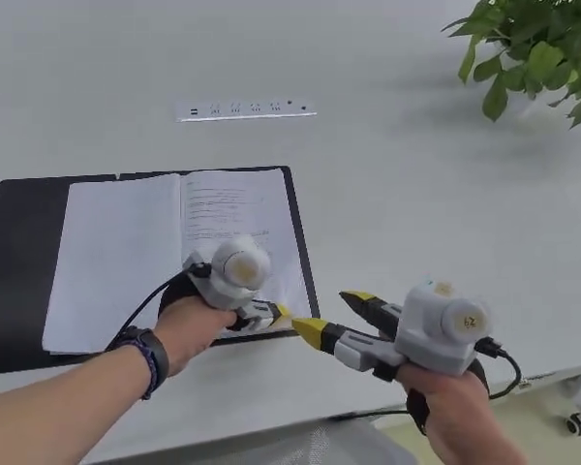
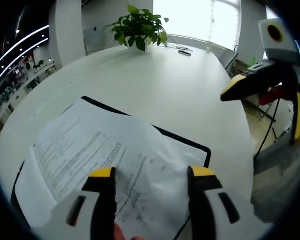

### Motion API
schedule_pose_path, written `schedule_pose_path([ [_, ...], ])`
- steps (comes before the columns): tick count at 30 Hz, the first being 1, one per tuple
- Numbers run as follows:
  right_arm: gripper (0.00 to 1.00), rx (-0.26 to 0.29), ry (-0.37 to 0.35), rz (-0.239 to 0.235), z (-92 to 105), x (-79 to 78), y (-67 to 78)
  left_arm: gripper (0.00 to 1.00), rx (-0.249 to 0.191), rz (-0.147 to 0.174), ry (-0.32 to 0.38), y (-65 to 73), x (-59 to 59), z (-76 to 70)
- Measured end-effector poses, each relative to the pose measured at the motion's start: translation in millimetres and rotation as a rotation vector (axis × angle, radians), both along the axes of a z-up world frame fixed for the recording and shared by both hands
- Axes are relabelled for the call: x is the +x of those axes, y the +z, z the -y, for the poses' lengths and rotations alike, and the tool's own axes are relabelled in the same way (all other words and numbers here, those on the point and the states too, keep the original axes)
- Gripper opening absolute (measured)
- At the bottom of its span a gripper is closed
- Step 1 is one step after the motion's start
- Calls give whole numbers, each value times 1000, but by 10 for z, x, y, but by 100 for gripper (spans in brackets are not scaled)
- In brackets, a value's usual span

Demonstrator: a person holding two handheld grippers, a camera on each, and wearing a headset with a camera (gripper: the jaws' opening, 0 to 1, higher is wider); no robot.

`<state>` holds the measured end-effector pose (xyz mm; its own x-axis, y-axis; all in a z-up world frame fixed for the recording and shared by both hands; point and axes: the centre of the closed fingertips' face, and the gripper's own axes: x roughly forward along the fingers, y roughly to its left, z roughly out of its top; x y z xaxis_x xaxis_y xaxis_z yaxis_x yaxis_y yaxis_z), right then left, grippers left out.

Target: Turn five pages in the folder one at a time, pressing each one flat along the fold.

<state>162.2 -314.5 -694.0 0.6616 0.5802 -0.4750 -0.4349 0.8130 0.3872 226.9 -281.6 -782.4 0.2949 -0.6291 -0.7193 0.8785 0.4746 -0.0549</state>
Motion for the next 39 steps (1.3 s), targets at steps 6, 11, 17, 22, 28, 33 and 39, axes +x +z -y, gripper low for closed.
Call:
schedule_pose_path([
  [6, 56, 17, 0, -1, -12, 162, -29, 56, -10, -4, 4, 3, 12, -4],
  [11, 55, 23, 16, -7, -36, 302, -61, 48, -35, -16, 44, 21, 80, -37],
  [17, 53, 31, 37, -23, -79, 479, -154, 47, -32, 3, 40, 12, 75, -41],
  [22, 52, 41, 53, -38, -122, 580, -238, 43, -39, 10, 69, 14, 111, -55],
  [28, 52, 65, 50, -63, -135, 730, -340, 41, -51, 2, 71, 14, 122, -60],
  [33, 51, 77, 71, -83, -193, 790, -413, 42, -58, -7, 70, 14, 112, -53],
  [39, 51, 91, 75, -97, -223, 783, -452, 43, -60, -10, 69, 16, 102, -50],
])
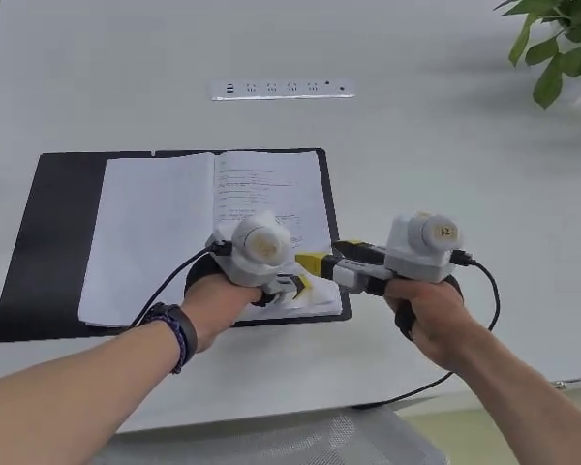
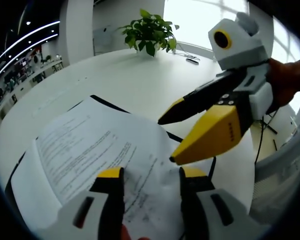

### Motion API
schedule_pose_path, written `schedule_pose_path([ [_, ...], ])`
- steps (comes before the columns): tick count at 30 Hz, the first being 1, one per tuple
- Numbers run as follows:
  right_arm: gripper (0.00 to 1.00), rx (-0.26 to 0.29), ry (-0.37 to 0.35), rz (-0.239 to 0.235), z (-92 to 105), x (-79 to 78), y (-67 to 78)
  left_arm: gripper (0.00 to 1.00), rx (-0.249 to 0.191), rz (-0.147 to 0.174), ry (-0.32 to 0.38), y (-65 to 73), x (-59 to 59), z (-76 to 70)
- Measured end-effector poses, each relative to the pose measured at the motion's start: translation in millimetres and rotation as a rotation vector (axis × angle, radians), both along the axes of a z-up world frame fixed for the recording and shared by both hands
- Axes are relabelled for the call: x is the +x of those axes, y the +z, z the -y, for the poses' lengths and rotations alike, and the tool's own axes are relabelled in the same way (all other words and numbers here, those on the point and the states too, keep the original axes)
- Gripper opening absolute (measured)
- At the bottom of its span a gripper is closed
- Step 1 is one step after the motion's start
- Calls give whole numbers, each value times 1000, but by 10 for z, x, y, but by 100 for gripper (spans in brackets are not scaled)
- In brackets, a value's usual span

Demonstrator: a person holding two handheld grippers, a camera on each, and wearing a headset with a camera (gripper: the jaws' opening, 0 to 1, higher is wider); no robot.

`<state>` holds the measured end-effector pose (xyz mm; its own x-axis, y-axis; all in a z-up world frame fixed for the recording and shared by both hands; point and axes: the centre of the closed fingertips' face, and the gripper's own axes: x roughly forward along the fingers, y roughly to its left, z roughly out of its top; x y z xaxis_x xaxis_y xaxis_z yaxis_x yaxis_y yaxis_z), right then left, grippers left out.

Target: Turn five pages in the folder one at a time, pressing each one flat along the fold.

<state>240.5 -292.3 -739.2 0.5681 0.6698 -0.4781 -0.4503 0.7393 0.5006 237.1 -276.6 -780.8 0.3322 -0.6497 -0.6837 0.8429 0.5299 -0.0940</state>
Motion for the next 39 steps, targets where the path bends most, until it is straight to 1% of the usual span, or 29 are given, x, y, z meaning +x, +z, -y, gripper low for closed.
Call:
schedule_pose_path([
  [3, 51, 9, -2, -4, 2, 1, 4, 43, -2, -1, -1, 1, -1, -1],
  [4, 50, 10, 2, -11, 6, -4, -7, 43, -1, -1, -3, 1, -2, 0],
  [7, 48, -4, 0, 0, 27, 6, -5, 44, -3, -3, -3, 1, -2, 0],
  [10, 48, 15, -6, -4, 21, 0, -3, 44, -4, -3, -3, 3, -1, -2],
  [13, 47, 1, -14, -6, 43, -15, -22, 44, -2, -3, -5, 5, -2, -2],
  [15, 46, 3, -27, 1, 66, -16, 1, 44, -1, -3, -7, 7, -2, -2],
  [17, 46, 18, -42, 11, 78, -21, 40, 44, -1, -3, -7, 7, -1, -2],
  [20, 45, 24, -36, 13, 61, -39, 47, 44, 1, -3, -10, 7, -3, -3],
  [27, 45, 19, -23, -1, 56, -51, -5, 44, 2, -3, -11, 7, -6, -3],
  [31, 44, 30, -20, 3, 40, -22, 22, 44, 3, -2, -11, 6, -7, -3],
  [37, 44, 34, -7, -9, 19, -16, -6, 44, 2, -3, -12, 4, -4, -3],
  [39, 44, 34, -14, -9, 34, -11, -3, 44, 2, -4, -12, 5, -4, -3],
])
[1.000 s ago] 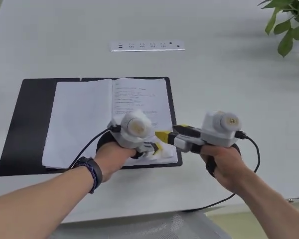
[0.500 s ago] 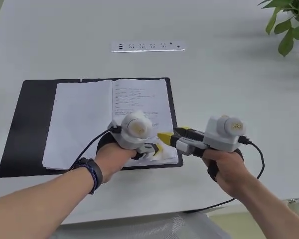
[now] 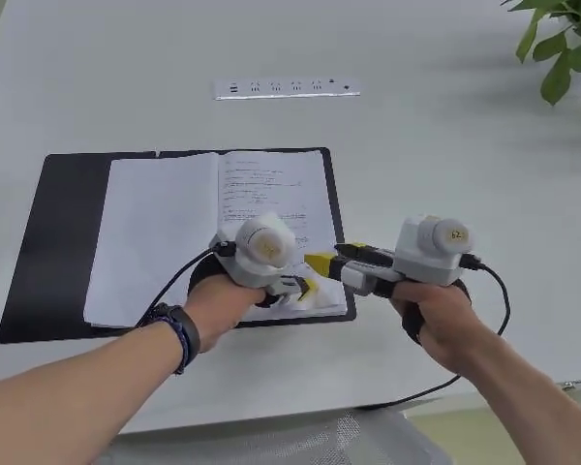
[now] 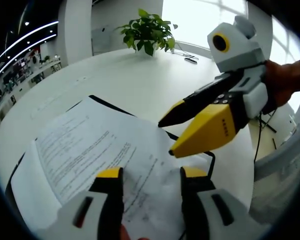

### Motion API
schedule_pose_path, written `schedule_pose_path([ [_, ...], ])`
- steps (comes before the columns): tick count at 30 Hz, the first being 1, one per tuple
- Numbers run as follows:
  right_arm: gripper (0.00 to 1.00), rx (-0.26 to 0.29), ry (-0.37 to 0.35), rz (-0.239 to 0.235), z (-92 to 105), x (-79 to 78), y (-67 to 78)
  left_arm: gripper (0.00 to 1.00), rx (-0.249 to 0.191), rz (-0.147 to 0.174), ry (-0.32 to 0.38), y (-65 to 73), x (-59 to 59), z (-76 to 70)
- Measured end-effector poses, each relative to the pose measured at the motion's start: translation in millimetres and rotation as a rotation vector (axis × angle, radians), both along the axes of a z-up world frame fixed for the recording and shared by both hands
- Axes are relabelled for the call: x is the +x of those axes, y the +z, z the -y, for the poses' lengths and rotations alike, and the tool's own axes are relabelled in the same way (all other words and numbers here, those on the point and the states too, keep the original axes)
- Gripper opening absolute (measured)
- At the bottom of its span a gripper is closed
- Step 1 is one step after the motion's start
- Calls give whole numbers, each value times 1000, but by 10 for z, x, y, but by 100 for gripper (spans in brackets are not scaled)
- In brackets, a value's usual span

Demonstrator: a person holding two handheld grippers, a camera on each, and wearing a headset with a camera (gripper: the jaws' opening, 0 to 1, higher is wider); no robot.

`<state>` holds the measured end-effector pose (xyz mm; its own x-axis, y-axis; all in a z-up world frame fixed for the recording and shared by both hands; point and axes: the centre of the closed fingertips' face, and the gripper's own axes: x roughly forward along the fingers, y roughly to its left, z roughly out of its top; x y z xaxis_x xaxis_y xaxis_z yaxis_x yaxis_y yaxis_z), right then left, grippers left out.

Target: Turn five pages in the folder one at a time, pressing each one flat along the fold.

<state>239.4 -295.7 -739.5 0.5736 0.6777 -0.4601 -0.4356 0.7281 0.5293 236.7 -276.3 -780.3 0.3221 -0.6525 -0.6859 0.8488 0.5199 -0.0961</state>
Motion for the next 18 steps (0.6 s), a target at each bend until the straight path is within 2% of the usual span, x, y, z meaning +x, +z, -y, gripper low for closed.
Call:
schedule_pose_path([
  [5, 43, 1, -13, 8, 31, 16, 23, 44, 1, 0, 0, -1, -1, 1],
  [18, 44, 1, 0, -13, 0, -22, -43, 45, 1, -1, -1, -4, -2, 5],
])
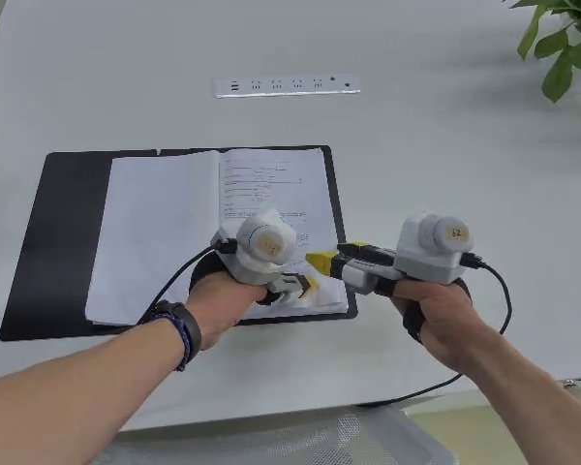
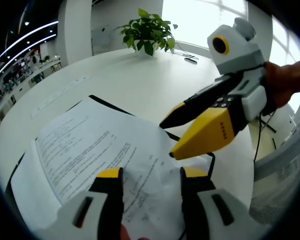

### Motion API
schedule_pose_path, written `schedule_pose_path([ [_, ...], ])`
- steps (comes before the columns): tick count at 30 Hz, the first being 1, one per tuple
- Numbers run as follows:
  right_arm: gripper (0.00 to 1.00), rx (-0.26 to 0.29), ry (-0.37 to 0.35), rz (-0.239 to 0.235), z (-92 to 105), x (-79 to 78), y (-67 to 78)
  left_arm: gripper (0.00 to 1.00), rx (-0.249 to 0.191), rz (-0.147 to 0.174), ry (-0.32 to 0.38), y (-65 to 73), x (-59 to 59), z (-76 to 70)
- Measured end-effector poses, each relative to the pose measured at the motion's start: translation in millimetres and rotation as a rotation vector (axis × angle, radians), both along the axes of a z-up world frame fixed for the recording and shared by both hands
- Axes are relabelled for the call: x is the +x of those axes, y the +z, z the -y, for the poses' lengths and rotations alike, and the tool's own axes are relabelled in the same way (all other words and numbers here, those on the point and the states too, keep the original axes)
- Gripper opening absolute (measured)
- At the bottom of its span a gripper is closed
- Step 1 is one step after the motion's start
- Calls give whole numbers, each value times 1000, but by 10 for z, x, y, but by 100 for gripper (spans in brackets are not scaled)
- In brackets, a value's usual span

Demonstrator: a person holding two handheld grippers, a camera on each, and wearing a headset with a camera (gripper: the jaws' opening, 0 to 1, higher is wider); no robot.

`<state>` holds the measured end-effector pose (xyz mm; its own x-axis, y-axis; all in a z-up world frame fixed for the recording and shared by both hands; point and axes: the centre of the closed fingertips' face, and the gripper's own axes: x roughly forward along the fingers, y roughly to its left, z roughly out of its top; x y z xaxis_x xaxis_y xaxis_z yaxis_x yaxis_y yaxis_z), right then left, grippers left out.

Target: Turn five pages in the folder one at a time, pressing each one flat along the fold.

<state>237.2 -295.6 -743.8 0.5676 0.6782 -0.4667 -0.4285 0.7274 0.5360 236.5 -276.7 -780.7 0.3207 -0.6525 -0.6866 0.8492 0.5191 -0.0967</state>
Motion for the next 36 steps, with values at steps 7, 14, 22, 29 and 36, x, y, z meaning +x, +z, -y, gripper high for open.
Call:
schedule_pose_path([
  [7, 41, 21, -8, -13, 33, -39, -12, 45, -8, -15, 1, 8, -25, -14],
  [14, 37, 63, -31, -48, 71, -115, -79, 47, -21, -22, 17, 77, -105, -136],
  [22, 19, 152, -78, -56, 53, -151, 2, 49, -63, -27, 90, 194, -116, -354],
  [29, 8, 138, -59, -51, -41, -205, 10, 49, -88, -13, 144, 292, -132, -556],
  [36, 1, 137, -83, -59, -86, -184, 7, 51, -95, -1, 183, 373, -177, -764],
])
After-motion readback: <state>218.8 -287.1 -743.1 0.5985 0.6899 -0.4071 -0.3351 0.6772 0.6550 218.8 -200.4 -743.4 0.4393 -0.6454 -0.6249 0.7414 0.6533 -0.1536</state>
